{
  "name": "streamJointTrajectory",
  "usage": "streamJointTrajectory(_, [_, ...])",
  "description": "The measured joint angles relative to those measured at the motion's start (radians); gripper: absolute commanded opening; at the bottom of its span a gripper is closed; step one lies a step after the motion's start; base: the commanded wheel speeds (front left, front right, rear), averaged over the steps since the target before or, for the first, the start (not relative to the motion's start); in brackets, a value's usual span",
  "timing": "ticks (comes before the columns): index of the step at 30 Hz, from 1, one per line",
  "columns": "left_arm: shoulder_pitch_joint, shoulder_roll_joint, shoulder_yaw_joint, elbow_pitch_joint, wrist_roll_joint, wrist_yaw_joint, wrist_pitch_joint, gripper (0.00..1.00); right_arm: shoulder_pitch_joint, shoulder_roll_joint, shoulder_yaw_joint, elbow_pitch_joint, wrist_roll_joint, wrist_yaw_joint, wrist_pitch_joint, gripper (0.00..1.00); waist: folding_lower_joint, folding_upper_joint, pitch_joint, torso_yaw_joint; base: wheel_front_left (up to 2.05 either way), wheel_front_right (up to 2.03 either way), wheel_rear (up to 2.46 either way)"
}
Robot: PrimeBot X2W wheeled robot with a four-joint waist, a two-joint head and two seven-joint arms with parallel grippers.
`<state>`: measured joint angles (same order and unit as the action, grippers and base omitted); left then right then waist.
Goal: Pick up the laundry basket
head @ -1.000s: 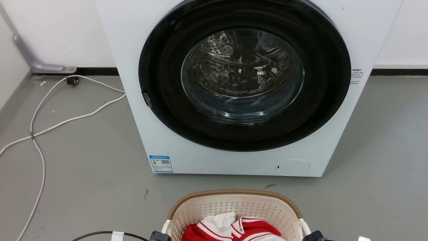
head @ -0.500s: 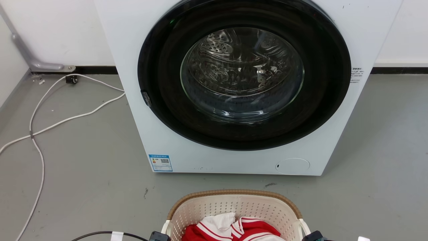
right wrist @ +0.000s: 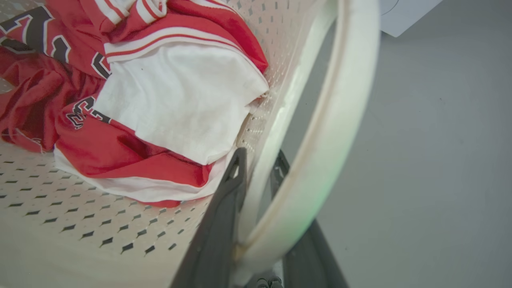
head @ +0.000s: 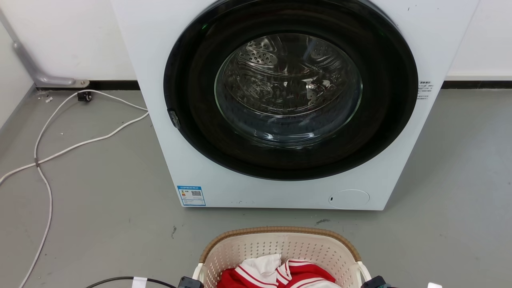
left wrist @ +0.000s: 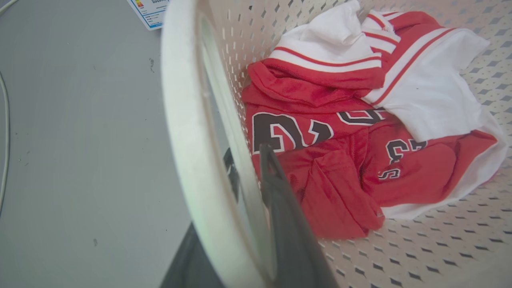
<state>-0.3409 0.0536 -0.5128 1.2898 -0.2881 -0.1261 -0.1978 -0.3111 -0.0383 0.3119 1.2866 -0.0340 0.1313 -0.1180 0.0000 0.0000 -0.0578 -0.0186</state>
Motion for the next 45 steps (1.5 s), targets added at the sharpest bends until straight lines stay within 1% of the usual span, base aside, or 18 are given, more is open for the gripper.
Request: streamJointTrajectory(45, [0.0, 0.006, -0.051, 0.0, -0.045, 0.006, 0.0, 0.0, 0.0, 0.001, 0.008, 0.0, 0.007, 0.0, 0.003, 0.0, 0.0, 0.0, 0.004, 0.002, 0.0, 0.0, 0.0])
